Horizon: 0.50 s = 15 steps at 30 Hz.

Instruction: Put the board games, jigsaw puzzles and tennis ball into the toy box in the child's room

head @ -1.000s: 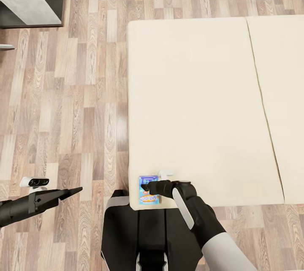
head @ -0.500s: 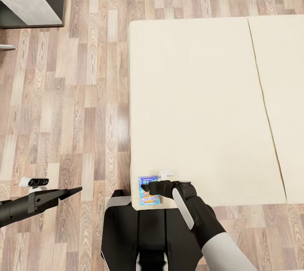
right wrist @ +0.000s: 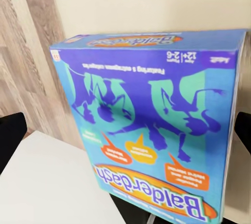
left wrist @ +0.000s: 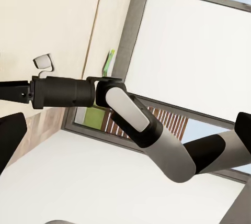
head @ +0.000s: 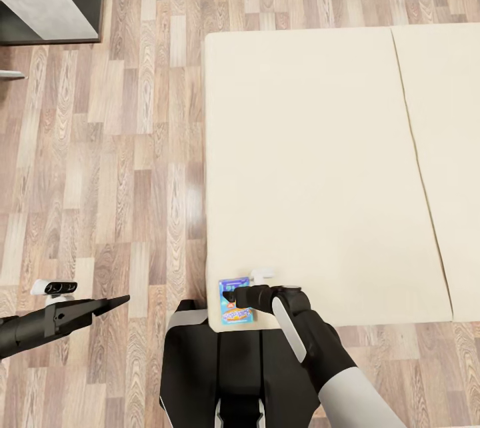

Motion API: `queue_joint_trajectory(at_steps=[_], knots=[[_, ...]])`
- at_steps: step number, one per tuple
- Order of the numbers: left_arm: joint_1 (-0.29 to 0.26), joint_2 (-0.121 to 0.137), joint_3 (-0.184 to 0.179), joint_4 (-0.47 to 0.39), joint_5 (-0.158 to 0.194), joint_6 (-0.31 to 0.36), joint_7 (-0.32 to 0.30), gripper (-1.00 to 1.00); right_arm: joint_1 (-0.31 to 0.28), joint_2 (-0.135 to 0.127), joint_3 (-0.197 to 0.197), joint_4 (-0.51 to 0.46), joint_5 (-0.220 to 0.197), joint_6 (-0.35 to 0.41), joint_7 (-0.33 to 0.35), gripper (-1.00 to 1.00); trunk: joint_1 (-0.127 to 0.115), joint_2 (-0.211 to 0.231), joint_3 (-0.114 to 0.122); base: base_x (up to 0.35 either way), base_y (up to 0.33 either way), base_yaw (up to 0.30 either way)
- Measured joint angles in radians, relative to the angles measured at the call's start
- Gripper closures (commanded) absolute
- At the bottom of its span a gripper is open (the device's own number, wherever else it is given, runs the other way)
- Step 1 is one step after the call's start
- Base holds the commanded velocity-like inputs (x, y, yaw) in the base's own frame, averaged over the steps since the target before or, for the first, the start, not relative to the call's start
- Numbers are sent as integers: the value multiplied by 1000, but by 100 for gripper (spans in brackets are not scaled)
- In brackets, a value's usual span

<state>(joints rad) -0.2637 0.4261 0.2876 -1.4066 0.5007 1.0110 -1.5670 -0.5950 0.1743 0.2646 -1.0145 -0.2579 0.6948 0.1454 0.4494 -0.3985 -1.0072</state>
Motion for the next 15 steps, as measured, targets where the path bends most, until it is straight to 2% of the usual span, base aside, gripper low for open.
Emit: queue_joint_trajectory(at_steps=[15], knots=[[0,0,0,0,1,0,0,-100,0,0,0,0,0,-1,0,-100,0,0,0,0,52,0]])
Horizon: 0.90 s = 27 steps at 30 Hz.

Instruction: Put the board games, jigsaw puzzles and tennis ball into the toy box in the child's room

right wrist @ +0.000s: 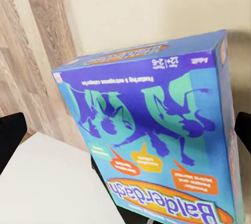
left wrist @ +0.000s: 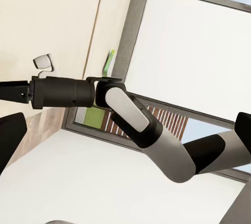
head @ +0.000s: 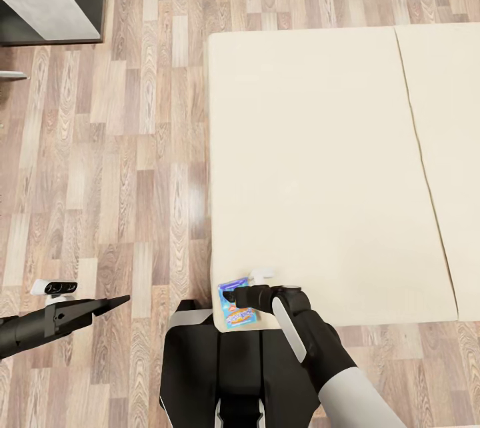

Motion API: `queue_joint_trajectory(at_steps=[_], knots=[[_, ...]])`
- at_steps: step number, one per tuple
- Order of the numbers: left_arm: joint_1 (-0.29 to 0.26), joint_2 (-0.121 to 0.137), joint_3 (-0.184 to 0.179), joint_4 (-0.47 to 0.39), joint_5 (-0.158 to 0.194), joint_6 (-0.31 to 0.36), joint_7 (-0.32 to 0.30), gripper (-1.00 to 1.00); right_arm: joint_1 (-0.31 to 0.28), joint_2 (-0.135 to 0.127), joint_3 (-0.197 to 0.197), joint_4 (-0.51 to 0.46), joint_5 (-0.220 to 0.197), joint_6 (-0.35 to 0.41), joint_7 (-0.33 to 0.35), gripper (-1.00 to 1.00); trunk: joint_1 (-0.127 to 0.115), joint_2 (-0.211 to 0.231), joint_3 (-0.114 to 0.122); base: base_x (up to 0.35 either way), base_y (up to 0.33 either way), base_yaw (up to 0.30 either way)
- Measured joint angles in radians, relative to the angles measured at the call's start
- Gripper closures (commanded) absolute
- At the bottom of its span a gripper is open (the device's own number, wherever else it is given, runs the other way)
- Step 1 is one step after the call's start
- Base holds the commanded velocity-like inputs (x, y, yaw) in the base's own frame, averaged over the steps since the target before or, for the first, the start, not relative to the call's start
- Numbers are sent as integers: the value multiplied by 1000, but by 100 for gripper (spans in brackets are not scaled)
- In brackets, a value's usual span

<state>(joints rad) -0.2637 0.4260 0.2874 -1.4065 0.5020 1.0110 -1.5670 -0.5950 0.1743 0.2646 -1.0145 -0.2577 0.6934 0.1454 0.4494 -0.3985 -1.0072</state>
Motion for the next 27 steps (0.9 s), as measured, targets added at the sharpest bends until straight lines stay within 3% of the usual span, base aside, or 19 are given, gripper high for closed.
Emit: queue_joint_trajectory(at_steps=[27], knots=[[0,0,1,0,-1,0,0,-100,0,0,0,3,-3,3,-2,-100,0,0,0,0,20,0]])
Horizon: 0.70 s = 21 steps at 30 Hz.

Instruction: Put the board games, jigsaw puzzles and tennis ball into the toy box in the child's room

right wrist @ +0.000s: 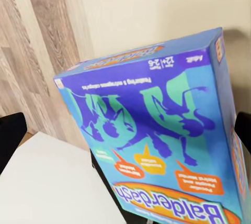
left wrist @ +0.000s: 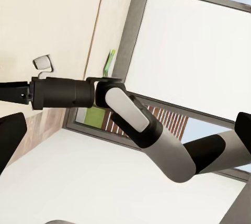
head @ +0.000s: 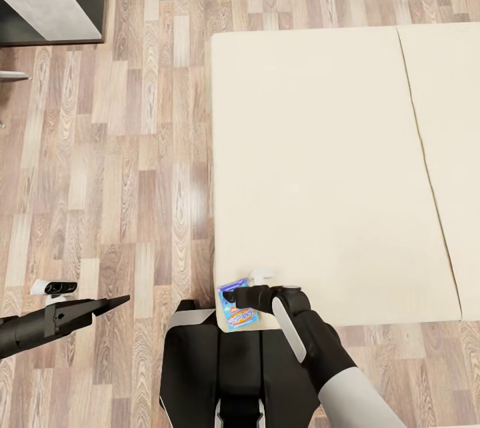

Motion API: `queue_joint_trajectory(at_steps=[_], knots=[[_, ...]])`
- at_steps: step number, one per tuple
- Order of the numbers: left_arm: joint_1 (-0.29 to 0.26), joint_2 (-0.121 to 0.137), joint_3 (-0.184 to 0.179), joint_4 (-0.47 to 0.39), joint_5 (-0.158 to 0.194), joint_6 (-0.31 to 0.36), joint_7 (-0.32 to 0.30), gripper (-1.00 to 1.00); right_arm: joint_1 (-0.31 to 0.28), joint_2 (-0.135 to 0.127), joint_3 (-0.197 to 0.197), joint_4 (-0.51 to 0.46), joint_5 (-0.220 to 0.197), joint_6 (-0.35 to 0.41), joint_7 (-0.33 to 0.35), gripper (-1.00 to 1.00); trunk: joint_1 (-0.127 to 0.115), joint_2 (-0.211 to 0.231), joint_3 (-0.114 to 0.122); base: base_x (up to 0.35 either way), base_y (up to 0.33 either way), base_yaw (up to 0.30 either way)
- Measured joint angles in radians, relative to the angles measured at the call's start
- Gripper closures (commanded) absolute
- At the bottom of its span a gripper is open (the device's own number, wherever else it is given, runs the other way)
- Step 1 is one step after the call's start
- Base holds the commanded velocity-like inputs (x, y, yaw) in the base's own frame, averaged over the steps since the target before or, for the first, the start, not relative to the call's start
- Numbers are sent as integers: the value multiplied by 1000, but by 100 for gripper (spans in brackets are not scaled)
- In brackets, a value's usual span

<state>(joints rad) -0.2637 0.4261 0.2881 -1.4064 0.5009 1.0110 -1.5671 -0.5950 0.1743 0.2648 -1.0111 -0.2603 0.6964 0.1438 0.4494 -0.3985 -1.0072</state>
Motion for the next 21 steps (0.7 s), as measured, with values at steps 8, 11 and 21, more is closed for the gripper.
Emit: queue_joint_trajectory(at_steps=[8,11,21], knots=[[0,1,0,0,1,0,0,-100,0,0,-1,28,0,2,-2,-100,0,0,0,0,0,0],[0,2,0,0,1,0,0,-100,0,0,-3,34,1,7,-3,-100,0,0,0,0,0,0],[0,2,0,0,1,0,0,-100,0,0,-7,41,1,15,-2,-100,0,0,0,0,0,0]])
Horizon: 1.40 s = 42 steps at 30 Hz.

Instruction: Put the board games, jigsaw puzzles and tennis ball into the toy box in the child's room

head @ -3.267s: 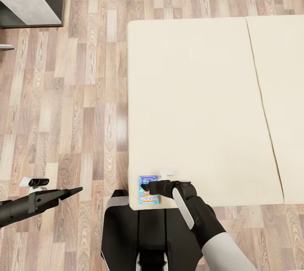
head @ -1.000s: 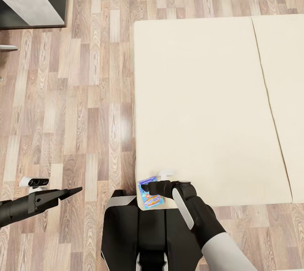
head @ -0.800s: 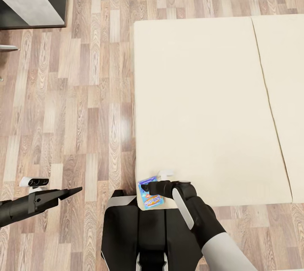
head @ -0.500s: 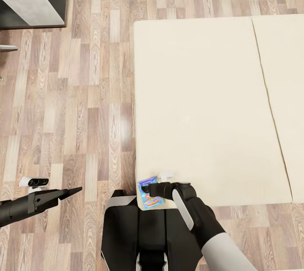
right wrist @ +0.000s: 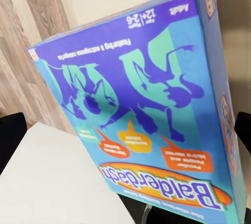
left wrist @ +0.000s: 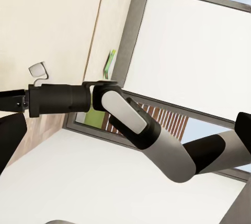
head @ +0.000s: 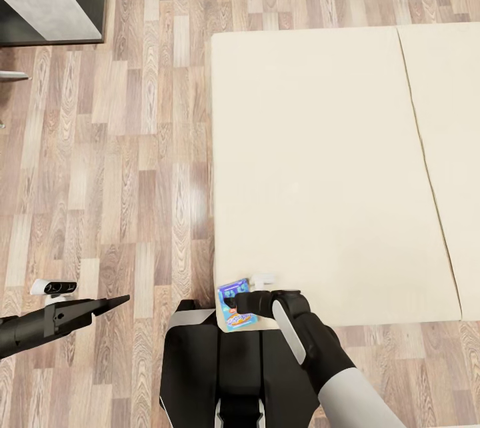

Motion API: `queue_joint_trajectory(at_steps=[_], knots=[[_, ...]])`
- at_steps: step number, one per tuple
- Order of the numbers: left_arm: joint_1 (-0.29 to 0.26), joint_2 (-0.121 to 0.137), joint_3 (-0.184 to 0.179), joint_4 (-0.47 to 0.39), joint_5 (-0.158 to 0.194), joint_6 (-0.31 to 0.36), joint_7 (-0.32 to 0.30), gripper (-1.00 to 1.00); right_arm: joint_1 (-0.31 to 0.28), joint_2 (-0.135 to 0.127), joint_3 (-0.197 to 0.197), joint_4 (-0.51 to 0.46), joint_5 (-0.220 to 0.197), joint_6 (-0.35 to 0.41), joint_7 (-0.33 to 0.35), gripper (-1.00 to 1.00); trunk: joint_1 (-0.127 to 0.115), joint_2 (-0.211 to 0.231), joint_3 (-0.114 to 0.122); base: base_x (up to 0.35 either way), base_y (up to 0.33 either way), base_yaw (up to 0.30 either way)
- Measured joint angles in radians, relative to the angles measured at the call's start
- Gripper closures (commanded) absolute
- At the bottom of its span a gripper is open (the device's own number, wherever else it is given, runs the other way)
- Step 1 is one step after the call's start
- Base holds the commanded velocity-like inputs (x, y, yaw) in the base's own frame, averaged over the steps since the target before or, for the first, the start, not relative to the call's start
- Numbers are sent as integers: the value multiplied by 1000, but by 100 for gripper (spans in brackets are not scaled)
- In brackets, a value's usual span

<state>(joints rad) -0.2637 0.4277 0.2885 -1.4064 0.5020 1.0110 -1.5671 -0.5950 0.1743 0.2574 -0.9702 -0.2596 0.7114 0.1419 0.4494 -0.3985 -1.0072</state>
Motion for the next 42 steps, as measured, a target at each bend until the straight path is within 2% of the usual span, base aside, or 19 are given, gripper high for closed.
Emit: queue_joint_trajectory(at_steps=[17,31,34,42], knots=[[0,0,0,0,-2,0,0,-100,0,0,-1,15,-1,48,-1,-100,0,0,0,0,0,0],[0,-1,0,0,-4,0,0,-100,0,0,-5,61,1,51,-2,-100,0,0,0,0,0,0],[0,-15,3,2,-2,2,0,-100,0,0,0,65,3,42,-2,-100,0,0,0,0,0,0],[0,-15,3,2,-2,2,0,-100,0,0,1,65,3,42,-2,-100,0,0,0,0,5,0]])
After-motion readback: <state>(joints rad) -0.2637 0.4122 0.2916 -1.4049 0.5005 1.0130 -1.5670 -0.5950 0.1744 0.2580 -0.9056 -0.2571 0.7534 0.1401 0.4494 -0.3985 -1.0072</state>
